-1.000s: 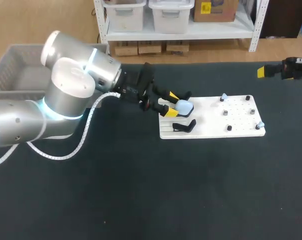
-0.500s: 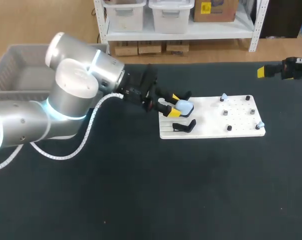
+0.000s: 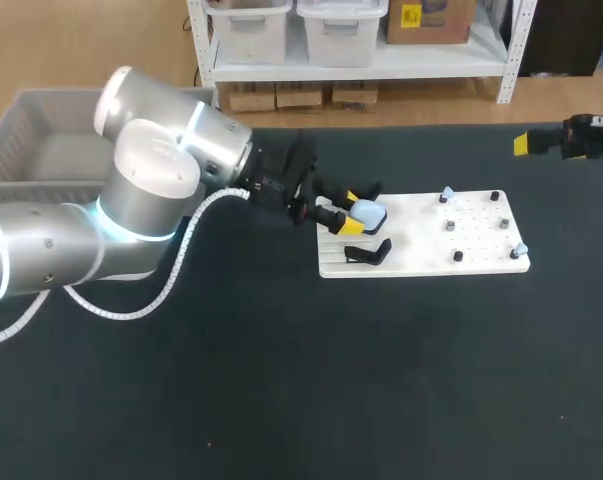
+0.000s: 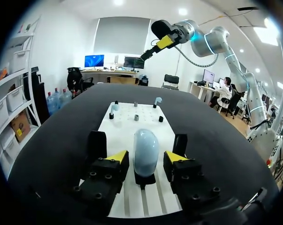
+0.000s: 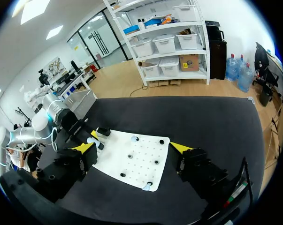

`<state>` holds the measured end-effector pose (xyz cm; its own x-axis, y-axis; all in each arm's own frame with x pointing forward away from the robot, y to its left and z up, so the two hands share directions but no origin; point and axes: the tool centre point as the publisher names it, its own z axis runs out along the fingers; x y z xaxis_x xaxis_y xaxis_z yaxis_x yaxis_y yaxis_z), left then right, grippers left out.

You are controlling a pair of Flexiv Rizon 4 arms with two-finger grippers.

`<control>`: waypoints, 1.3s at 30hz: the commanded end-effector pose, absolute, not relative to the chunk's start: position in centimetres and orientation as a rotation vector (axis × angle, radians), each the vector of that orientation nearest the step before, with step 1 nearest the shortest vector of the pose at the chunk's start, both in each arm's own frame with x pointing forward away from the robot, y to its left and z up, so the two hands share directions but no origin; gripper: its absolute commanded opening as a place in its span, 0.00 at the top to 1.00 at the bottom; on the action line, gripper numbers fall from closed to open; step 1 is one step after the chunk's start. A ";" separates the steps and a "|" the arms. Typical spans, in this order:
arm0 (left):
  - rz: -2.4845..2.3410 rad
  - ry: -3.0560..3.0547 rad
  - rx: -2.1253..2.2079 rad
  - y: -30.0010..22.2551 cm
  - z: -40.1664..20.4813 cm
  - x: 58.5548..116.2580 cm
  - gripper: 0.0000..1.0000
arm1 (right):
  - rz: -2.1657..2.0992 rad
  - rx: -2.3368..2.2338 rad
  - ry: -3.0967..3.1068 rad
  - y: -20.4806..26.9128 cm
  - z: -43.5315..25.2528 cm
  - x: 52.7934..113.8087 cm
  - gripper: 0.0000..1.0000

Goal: Pick up each earbud case from the left stands, insert the matching earbuds, close the lid, and place the case in the box.

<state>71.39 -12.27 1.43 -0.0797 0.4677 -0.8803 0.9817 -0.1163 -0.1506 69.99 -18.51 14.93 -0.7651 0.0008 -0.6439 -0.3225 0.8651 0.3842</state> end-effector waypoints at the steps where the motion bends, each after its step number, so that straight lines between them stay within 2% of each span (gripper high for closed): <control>1: -1.143 1.581 1.622 -12.5 1.3 71.3 0.53 | 0.637 -0.232 2.372 -18.5 15.0 70.0 0.00; 7: -1.141 1.580 1.629 -12.5 1.3 71.3 0.56 | 0.637 -0.232 2.372 -18.5 15.0 70.0 0.00; 9: -1.140 1.584 1.630 -12.5 1.3 71.2 0.62 | 0.637 -0.232 2.372 -18.5 15.0 70.0 0.00; 16: -1.133 1.589 1.638 -12.5 1.2 71.2 0.65 | 0.637 -0.232 2.372 -18.5 15.0 70.0 0.00; 19: -1.129 1.587 1.642 -12.6 1.3 71.2 0.70 | 0.637 -0.232 2.372 -18.5 15.0 70.0 0.00; 22: -1.125 1.586 1.647 -12.6 1.3 71.2 0.80 | 0.637 -0.232 2.372 -18.5 15.0 70.0 0.00; 25: -1.118 1.586 1.650 -12.6 1.3 71.2 1.00 | 0.637 -0.232 2.372 -18.5 15.0 70.0 0.00; 39: -1.090 1.463 1.530 -10.8 6.1 69.3 1.00 | 0.637 -0.232 2.372 -18.5 15.0 70.0 0.00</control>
